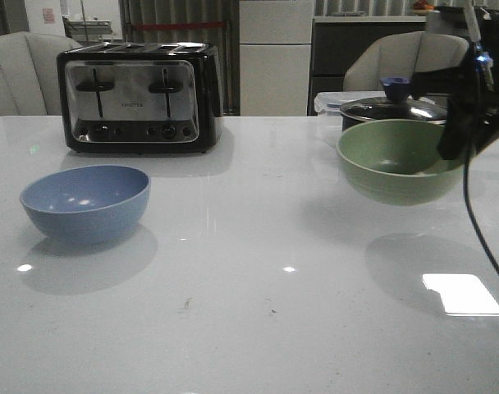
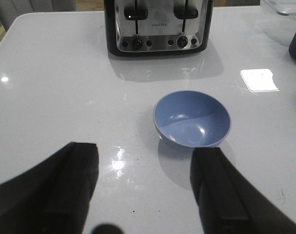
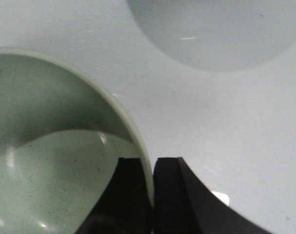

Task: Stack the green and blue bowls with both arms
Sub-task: 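Lift the green bowl and set it down toward the table center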

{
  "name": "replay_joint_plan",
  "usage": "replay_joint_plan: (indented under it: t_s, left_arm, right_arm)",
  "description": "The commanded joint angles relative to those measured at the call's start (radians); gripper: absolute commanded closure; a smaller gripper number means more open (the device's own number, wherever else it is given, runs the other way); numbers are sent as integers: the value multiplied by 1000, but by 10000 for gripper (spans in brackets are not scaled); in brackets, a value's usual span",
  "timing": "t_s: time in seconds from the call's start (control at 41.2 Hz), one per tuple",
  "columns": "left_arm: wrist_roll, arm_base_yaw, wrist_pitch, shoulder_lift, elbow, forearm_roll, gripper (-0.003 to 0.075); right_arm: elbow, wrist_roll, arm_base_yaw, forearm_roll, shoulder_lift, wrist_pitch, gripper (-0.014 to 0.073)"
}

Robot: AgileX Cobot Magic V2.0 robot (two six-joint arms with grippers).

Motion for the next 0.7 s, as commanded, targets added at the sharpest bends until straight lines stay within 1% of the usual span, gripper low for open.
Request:
replay_joint_plan:
  t_s: [0.0,0.219,0.364,0.583,0.656,0.68]
  left_arm:
    - [-1,-7,-76,10,-32,-13,241]
    - [-1,-7,-76,10,-32,-13,241]
    - [-1,-7,-76,10,-32,-13,241]
    - [-1,-7,-76,10,-32,-15,241]
    - [-1,-7,-76,10,-32,-15,241]
    - [-1,-7,-76,10,-32,-15,241]
  right_arm:
    - [-32,-17,69,4,-71,-29,466]
    - [-9,-17,253,4,-53,-26,466]
    - [21,-17,334,12,-21,-30,466]
    - [47,-17,394,35,36,-42,459]
    - [47,-17,399,48,47,-52,425]
    - [47,-17,399,57,52,-58,399]
